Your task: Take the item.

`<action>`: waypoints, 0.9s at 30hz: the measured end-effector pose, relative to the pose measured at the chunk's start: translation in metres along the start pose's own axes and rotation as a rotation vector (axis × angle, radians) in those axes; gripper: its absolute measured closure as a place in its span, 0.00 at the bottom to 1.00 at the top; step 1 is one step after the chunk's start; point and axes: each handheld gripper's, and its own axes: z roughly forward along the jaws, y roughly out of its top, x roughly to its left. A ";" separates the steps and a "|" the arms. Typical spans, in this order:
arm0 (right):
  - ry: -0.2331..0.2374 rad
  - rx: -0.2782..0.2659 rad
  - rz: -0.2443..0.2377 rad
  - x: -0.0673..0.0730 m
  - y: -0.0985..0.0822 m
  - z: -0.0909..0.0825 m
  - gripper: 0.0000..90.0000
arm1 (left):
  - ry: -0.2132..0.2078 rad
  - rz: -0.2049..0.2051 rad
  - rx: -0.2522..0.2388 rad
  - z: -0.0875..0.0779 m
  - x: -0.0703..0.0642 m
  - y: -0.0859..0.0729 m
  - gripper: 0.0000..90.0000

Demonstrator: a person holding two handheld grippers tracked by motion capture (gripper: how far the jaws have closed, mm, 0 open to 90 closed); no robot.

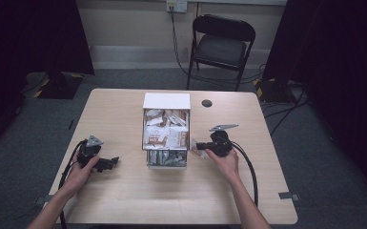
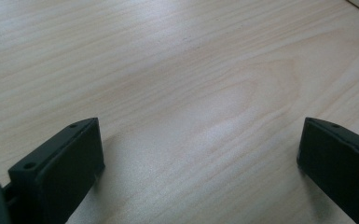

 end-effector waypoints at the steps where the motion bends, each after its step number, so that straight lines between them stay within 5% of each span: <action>1: -0.001 0.004 0.002 0.000 0.000 0.003 1.00 | 0.000 0.000 0.000 0.000 0.000 0.000 0.00; 18: -0.023 0.005 0.017 -0.007 -0.007 0.009 1.00 | 0.000 0.001 0.000 0.000 0.000 0.000 0.00; 27: -0.054 -0.001 0.029 -0.010 -0.008 0.008 0.90 | 0.000 0.001 0.000 0.000 0.000 0.000 0.00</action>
